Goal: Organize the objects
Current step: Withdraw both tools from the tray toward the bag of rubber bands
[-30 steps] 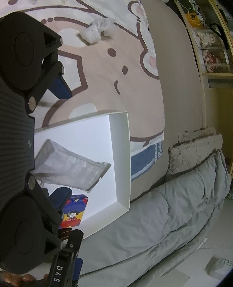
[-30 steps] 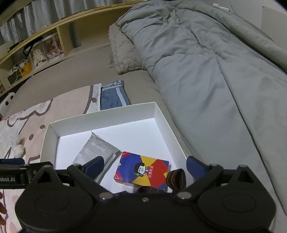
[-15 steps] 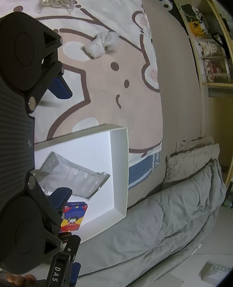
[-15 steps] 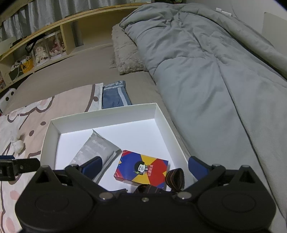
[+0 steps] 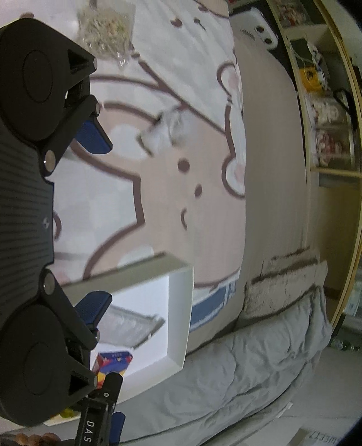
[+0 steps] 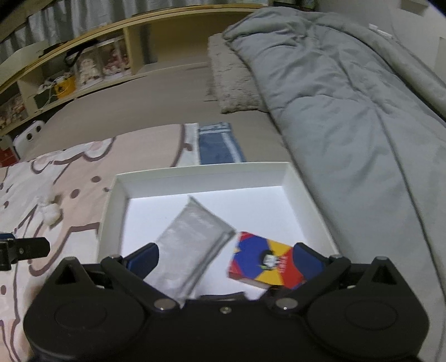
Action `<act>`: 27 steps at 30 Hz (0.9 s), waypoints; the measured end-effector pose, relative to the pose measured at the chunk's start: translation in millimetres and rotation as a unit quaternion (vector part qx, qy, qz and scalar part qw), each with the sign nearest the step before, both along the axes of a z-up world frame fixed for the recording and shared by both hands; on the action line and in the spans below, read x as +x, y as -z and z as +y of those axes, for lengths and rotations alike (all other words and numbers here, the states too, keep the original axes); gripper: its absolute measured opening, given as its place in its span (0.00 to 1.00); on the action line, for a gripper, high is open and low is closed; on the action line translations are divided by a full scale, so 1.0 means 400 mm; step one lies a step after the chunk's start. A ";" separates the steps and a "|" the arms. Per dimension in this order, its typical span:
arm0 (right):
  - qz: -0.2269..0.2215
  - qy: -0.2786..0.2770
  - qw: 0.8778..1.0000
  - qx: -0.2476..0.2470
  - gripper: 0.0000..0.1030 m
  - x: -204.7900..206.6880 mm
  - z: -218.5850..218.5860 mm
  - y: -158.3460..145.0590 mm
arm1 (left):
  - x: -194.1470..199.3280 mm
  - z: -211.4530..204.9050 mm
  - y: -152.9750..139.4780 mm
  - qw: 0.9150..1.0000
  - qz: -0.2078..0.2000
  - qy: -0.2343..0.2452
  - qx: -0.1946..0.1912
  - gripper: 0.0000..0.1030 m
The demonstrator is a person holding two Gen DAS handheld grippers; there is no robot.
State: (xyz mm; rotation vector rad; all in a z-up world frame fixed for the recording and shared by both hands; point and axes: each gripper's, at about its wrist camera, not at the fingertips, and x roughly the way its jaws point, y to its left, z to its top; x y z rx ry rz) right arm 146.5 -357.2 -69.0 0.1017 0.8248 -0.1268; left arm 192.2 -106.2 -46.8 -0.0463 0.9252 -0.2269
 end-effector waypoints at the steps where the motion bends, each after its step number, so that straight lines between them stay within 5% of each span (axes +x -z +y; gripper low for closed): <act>1: 0.000 -0.006 1.000 0.001 1.00 0.003 0.016 -0.001 | -0.004 0.017 -0.002 1.000 -0.002 -0.004 0.003 1.00; 27: -0.025 -0.116 0.993 0.029 1.00 -0.007 0.315 0.008 | -0.100 0.358 -0.022 0.996 -0.034 -0.083 0.015 1.00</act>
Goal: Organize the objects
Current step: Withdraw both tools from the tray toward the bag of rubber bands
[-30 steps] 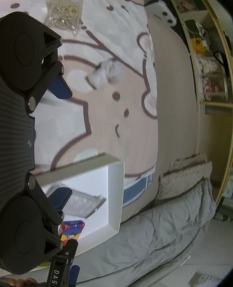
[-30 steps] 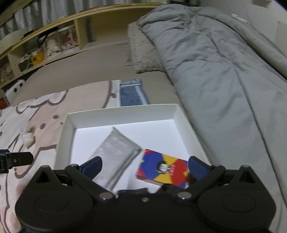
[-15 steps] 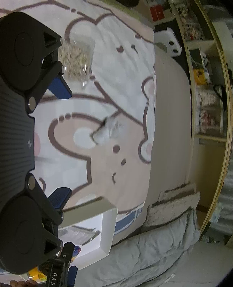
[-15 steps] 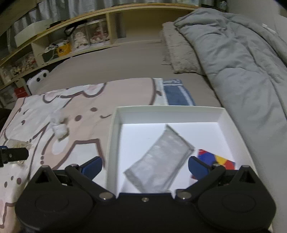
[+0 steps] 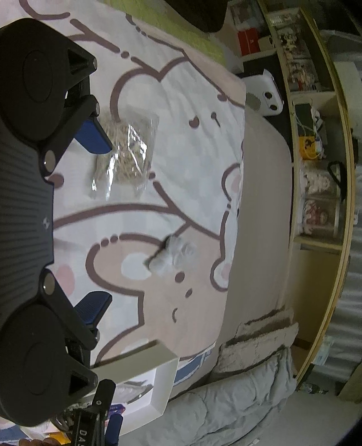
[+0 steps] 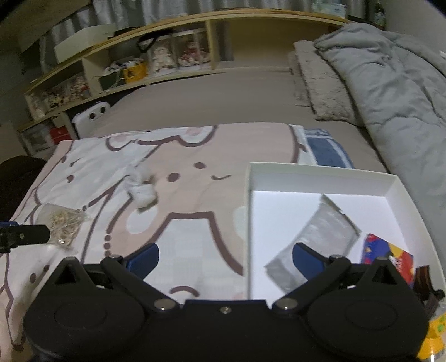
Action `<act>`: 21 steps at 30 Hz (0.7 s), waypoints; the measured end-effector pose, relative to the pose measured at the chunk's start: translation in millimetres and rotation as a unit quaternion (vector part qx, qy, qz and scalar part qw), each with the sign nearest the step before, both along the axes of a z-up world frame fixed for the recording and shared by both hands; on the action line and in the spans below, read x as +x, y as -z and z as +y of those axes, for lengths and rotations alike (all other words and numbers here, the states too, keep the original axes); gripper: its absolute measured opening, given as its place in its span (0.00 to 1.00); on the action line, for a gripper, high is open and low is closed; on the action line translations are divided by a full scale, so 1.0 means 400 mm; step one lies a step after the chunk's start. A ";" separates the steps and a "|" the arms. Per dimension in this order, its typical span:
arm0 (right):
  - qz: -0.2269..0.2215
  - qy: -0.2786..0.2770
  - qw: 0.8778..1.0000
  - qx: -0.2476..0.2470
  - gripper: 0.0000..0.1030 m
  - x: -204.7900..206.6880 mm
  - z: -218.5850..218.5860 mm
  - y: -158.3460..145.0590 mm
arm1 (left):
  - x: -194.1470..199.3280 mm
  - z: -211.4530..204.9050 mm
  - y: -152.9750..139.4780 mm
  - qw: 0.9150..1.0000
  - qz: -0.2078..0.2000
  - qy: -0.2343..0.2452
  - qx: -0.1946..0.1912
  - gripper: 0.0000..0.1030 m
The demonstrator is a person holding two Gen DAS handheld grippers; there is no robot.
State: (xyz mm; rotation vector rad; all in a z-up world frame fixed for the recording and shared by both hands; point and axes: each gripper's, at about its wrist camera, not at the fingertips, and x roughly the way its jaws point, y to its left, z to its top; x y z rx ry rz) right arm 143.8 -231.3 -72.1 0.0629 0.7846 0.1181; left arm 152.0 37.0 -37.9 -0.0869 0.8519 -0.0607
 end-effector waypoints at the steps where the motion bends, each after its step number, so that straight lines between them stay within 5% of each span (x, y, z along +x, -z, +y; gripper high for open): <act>1: -0.006 -0.005 1.000 0.001 1.00 -0.003 0.008 0.000 | -0.001 0.010 0.003 1.000 -0.002 -0.004 0.000 1.00; 13: -0.073 -0.004 0.997 0.024 1.00 -0.031 0.098 0.019 | 0.009 0.118 0.092 0.995 -0.004 -0.089 -0.040 1.00; 19: -0.085 -0.029 0.996 -0.009 1.00 -0.031 0.152 0.051 | 0.026 0.136 0.142 0.997 -0.040 -0.066 -0.024 1.00; 21: -0.080 -0.035 0.996 -0.002 1.00 -0.029 0.156 0.066 | 0.024 0.151 0.160 0.994 -0.046 -0.085 -0.054 1.00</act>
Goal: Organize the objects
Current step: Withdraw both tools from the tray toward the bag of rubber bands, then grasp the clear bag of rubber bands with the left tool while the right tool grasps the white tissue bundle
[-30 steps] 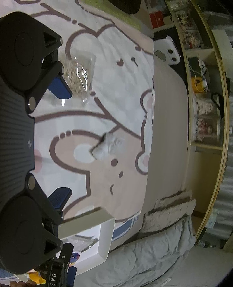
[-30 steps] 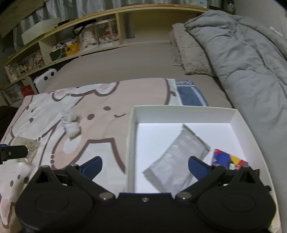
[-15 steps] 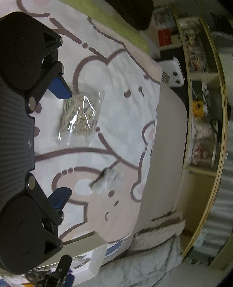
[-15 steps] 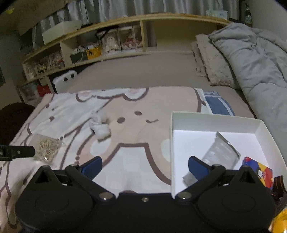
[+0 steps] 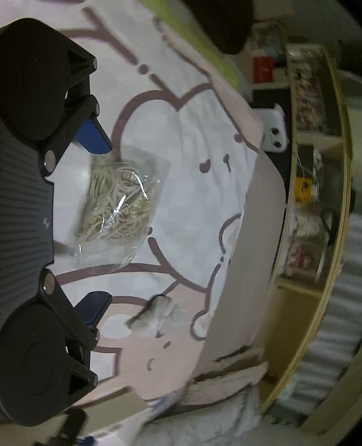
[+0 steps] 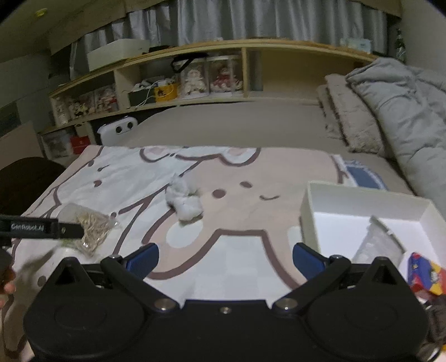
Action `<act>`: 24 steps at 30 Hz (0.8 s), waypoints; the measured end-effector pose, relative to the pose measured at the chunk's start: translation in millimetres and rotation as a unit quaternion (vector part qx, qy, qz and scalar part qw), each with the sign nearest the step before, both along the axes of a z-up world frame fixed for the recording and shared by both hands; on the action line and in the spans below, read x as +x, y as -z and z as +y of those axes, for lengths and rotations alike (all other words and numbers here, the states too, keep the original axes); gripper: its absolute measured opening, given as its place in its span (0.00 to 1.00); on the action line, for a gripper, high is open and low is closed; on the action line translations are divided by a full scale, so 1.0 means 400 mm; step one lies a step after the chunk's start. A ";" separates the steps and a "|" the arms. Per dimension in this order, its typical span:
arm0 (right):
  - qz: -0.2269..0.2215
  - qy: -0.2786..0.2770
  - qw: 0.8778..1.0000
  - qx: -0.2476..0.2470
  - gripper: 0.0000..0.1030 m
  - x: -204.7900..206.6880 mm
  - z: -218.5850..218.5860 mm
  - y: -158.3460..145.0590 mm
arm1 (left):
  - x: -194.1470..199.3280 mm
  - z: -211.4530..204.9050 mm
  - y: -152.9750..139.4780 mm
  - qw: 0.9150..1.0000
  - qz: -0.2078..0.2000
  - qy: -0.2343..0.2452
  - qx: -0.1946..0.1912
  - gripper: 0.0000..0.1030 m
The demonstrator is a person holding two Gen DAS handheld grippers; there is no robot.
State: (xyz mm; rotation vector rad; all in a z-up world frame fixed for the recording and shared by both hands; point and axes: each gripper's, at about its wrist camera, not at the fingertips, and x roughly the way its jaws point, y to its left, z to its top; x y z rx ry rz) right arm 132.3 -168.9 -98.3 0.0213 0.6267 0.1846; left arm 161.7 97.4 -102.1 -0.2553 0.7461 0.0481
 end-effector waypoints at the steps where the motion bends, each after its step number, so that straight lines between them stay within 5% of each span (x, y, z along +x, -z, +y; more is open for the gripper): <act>1: 0.002 0.001 1.000 0.004 1.00 0.003 0.001 0.009 | 0.002 0.010 0.011 0.999 0.004 -0.014 -0.030 1.00; 7: 0.003 0.013 1.000 0.004 1.00 0.038 0.031 0.046 | 0.020 0.028 0.040 0.982 0.011 -0.084 -0.166 1.00; 12: 0.000 -0.008 1.000 0.000 1.00 0.088 0.069 0.050 | 0.026 0.049 0.084 0.954 0.017 -0.147 -0.261 0.99; 18: -0.026 -0.044 0.999 0.007 0.98 0.176 0.121 0.040 | 0.021 0.080 0.102 0.929 -0.004 -0.204 -0.309 0.95; 21: -0.016 -0.054 0.998 0.001 0.87 0.231 0.148 0.053 | 0.026 0.101 0.108 0.917 -0.009 -0.228 -0.328 0.90; 24: -0.002 -0.063 0.998 -0.012 0.80 0.282 0.170 0.070 | 0.028 0.113 0.111 0.915 -0.014 -0.236 -0.326 0.82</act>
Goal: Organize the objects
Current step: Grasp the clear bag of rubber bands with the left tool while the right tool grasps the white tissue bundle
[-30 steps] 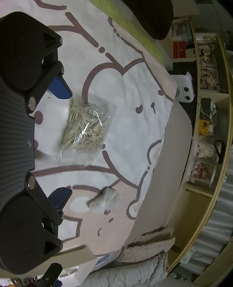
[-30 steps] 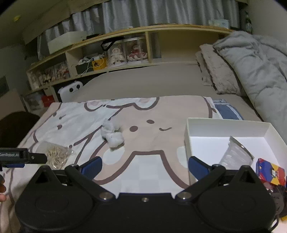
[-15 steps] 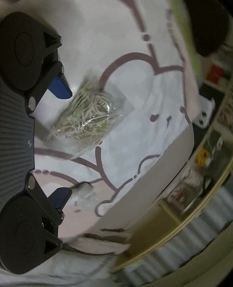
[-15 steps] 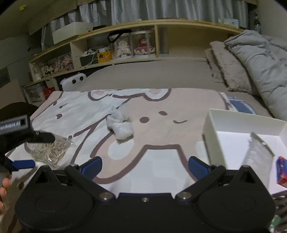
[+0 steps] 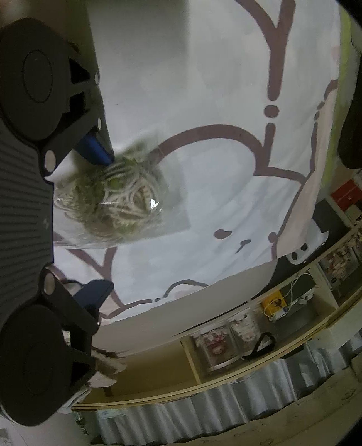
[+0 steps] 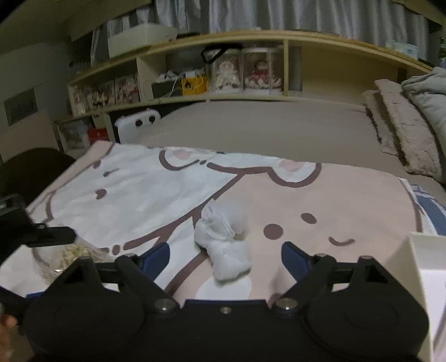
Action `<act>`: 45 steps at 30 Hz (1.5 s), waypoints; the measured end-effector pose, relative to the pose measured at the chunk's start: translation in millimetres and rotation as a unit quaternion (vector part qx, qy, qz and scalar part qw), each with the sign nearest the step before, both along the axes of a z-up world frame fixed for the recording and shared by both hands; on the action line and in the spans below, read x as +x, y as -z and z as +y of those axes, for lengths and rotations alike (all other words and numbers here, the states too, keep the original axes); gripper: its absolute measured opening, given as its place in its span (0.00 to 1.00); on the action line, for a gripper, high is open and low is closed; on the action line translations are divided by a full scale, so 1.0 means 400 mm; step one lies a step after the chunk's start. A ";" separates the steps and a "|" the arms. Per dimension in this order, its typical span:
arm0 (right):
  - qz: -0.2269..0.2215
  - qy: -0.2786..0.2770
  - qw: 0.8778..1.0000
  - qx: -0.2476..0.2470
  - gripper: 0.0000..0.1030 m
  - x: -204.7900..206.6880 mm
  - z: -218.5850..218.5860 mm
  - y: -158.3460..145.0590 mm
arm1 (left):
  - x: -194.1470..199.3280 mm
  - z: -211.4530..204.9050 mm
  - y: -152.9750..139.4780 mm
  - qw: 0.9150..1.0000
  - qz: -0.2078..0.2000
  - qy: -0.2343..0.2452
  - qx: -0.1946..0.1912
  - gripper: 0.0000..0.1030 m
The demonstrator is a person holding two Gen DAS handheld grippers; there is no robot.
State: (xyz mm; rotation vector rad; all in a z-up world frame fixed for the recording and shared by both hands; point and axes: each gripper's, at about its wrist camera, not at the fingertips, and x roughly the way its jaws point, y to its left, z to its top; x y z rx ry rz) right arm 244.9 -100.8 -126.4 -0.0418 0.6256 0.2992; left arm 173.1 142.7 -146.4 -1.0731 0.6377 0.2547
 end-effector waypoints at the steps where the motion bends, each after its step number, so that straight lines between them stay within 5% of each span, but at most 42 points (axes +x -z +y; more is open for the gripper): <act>1: 0.001 -0.005 1.000 -0.005 0.77 0.013 0.004 0.004 | 0.002 0.002 -0.001 1.000 0.000 0.001 0.007 0.77; 6: 0.024 -0.022 0.999 -0.038 0.64 0.071 0.035 0.033 | 0.017 0.008 0.008 1.000 0.007 0.014 0.020 0.49; 8: 0.028 -0.033 0.997 -0.058 0.57 0.082 0.051 0.046 | 0.018 0.007 0.010 0.999 0.007 0.023 0.026 0.44; 10: 0.037 -0.034 0.996 -0.077 0.37 0.091 0.064 0.061 | 0.020 0.008 0.009 0.999 0.006 0.030 0.030 0.38; 13: 0.041 -0.036 0.996 -0.076 0.31 0.084 0.067 0.062 | 0.023 -0.001 -0.007 0.997 0.002 0.049 0.053 0.30; 21: 0.049 -0.050 0.996 -0.050 0.29 0.016 0.055 -0.010 | 0.033 -0.052 -0.078 0.979 0.003 0.112 0.169 0.22; 26: 0.050 -0.042 0.998 -0.027 0.29 -0.036 0.032 -0.079 | 0.018 -0.075 -0.120 0.968 0.004 0.139 0.210 0.21; 45: 0.047 0.031 0.998 0.018 0.29 -0.230 -0.148 -0.205 | -0.082 -0.187 -0.238 0.935 -0.035 0.235 0.264 0.21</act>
